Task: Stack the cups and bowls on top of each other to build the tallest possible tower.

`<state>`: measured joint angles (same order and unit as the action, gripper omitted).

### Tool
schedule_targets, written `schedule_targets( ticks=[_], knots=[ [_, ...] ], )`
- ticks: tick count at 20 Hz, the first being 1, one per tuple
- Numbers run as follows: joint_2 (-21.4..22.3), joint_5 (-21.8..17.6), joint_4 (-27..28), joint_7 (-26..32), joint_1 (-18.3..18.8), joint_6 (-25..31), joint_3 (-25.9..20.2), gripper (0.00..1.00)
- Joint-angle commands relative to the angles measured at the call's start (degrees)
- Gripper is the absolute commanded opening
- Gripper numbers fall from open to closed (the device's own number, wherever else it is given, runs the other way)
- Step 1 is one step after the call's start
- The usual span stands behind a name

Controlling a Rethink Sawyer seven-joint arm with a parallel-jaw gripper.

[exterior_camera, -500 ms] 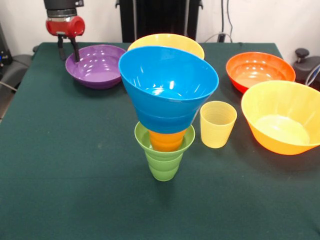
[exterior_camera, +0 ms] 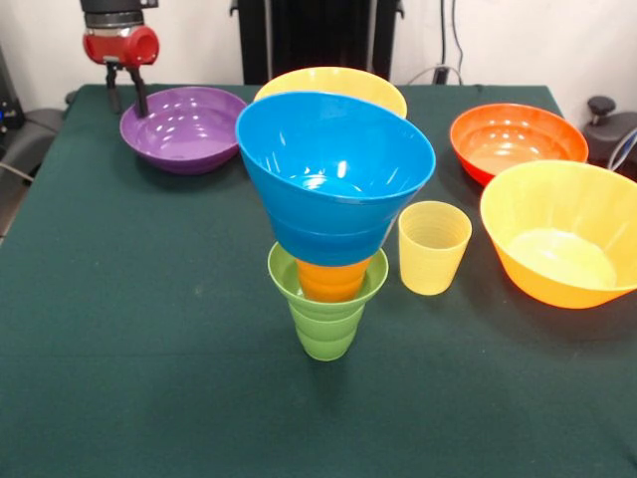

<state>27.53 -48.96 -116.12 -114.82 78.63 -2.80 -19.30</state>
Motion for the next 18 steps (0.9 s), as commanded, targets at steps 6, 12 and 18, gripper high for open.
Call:
schedule_targets(
  ticks=[6, 12, 18],
  knots=[
    [-4.1, -5.9, 1.2, -0.7, -1.2, -0.6, -1.6, 1.00],
    [-5.0, -6.8, 1.2, -1.5, -1.1, -1.6, -2.0, 1.00],
    [-5.2, -6.8, 1.5, -2.3, -2.7, -3.7, -0.4, 0.00]
  ],
)
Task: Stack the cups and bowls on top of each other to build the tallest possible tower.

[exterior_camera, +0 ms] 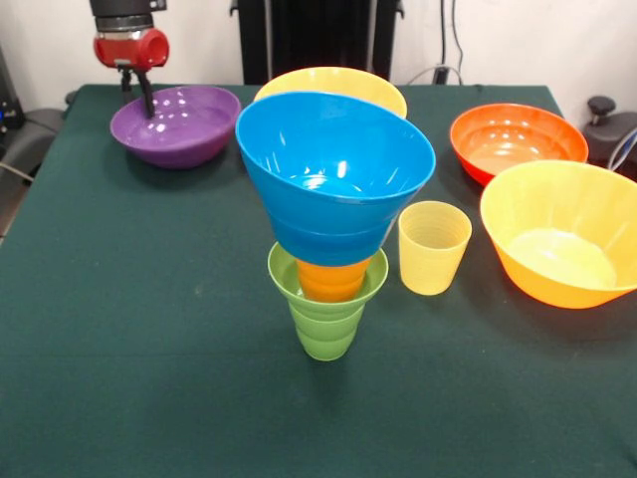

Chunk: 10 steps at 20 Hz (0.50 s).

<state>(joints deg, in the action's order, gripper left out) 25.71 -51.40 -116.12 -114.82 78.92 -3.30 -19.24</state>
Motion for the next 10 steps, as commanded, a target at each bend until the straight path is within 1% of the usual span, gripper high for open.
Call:
schedule_targets(
  ticks=[1, 4, 10],
  knots=[
    [-3.3, -4.6, 1.4, -2.2, -2.9, -3.6, -0.1, 0.00],
    [-3.2, -4.7, 1.0, -2.1, -3.0, -4.0, 0.5, 0.00],
    [-2.9, -4.9, 1.0, -0.8, -1.0, -1.9, -1.2, 0.00]
  ],
)
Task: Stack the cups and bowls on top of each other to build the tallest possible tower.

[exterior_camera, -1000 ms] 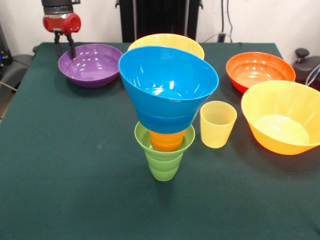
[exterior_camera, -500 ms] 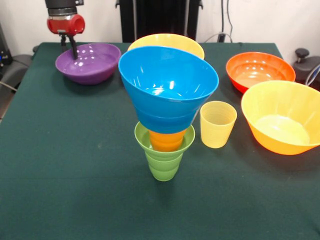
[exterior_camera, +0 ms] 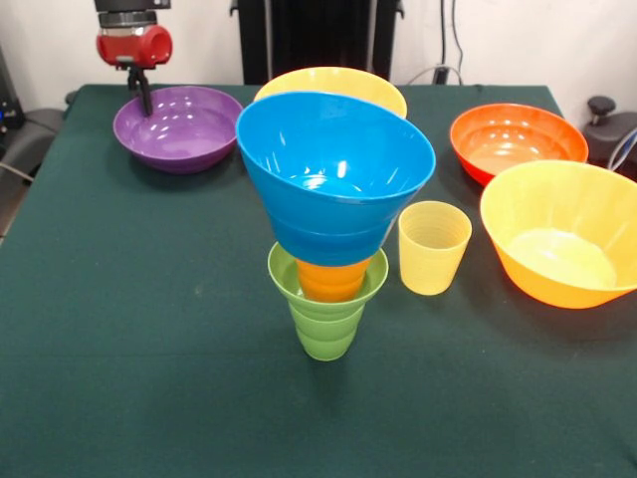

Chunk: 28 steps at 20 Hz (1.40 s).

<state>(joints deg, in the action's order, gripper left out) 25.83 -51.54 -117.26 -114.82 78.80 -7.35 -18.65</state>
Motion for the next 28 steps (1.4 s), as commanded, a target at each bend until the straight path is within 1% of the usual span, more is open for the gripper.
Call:
schedule_targets(
  ticks=[1, 3, 4, 6, 7, 8, 9, 10, 11, 14, 17, 23, 28],
  knots=[
    [-3.2, -4.8, 2.3, -0.6, -0.5, 2.5, -2.3, 0.00],
    [-3.1, -4.9, 2.3, -0.2, 0.3, 3.3, -3.2, 0.00],
    [-2.6, -4.7, 2.1, -0.2, 0.5, 3.7, -3.3, 0.00],
    [-1.2, -4.5, 1.3, 0.7, 2.0, 5.2, -4.7, 0.00],
    [-0.6, -4.2, 0.8, 2.2, 4.3, 7.5, -6.7, 0.00],
    [-0.1, -3.9, 0.4, 2.9, 5.5, 8.6, -7.8, 0.00],
    [1.1, -3.2, -0.6, 4.4, 7.6, 10.7, -9.8, 0.00],
    [1.7, -2.7, -1.1, 5.1, 8.7, 11.8, -10.9, 0.00],
    [2.6, -1.6, -1.6, 6.6, 10.7, 13.9, -13.0, 0.00],
    [3.9, 0.1, -2.7, 8.9, 14.3, 17.4, -16.4, 0.00],
    [4.3, 1.3, -2.6, 10.6, 17.5, 20.5, -19.4, 0.00],
    [6.2, 3.5, -1.8, 11.7, 20.8, 25.3, -24.0, 0.00],
    [8.2, 5.1, -1.9, 11.2, 22.9, 27.9, -27.2, 0.00]
  ],
)
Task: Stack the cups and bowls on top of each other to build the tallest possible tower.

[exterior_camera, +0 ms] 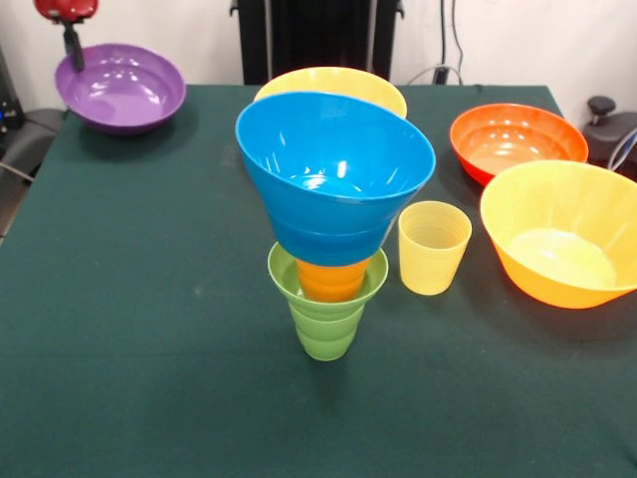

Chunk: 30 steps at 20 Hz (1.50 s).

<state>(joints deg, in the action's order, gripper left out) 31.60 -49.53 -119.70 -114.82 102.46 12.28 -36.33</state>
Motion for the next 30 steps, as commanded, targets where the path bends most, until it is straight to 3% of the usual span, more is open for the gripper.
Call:
schedule_targets(
  ticks=[1, 16, 19, 22, 30],
  knots=[
    [2.9, 3.5, 0.3, 11.0, -0.4, 8.6, -10.2, 0.00],
    [12.7, 13.0, -3.2, 10.6, 3.7, 14.7, -21.4, 0.00],
    [14.6, 14.3, -5.5, 10.3, 5.8, 13.7, -24.7, 0.00],
    [14.4, 15.6, -6.0, 10.3, 7.1, 13.9, -27.5, 0.00],
    [11.6, 19.2, -3.3, 6.9, 5.6, 14.3, -30.4, 0.00]
  ],
)
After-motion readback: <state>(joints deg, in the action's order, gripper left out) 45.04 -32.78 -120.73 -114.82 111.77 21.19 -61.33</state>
